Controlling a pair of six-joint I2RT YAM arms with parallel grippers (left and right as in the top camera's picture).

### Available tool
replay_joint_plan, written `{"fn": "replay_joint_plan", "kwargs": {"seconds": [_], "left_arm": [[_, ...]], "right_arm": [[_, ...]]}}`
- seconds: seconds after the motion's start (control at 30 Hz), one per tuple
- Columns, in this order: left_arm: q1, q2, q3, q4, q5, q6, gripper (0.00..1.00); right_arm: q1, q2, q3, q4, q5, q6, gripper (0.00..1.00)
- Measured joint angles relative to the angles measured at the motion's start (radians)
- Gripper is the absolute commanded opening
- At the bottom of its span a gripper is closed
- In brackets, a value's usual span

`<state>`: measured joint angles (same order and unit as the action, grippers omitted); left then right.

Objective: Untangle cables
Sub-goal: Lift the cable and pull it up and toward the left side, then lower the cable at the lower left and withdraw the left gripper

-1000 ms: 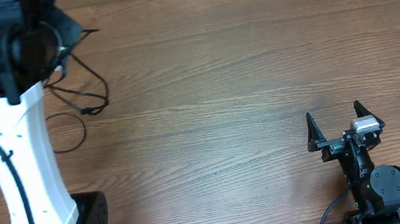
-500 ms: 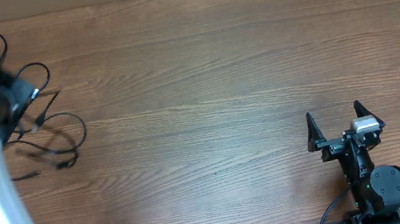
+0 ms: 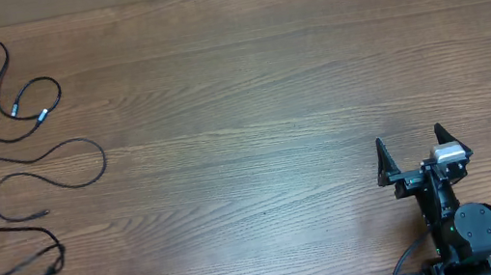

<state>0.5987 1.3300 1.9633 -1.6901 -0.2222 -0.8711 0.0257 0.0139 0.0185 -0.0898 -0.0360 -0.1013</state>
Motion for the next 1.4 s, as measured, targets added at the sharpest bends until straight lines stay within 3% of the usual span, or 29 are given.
{"fn": "replay_joint_plan", "kwargs": {"seconds": [0.23, 0.47, 0.67, 1.03, 1.4], "left_arm": [[0.127, 0.040, -0.153, 0.055, 0.000, -0.224, 0.05], [0.245, 0.097, -0.179, 0.134, -0.026, -0.306, 0.05], [0.315, 0.170, -0.179, 0.143, -0.143, -0.317, 0.04], [0.404, 0.334, -0.179, 0.230, -0.156, -0.323, 0.06], [0.452, 0.495, -0.179, 0.345, 0.001, -0.232, 0.06]], "right_arm": [[0.000, 0.000, 0.000, 0.000, 0.000, 0.000, 1.00], [0.000, 0.000, 0.000, 0.000, 0.000, 0.000, 1.00], [0.000, 0.000, 0.000, 0.000, 0.000, 0.000, 1.00], [0.000, 0.000, 0.000, 0.001, 0.000, 0.000, 1.00], [0.000, 0.000, 0.000, 0.000, 0.000, 0.000, 1.00]]}}
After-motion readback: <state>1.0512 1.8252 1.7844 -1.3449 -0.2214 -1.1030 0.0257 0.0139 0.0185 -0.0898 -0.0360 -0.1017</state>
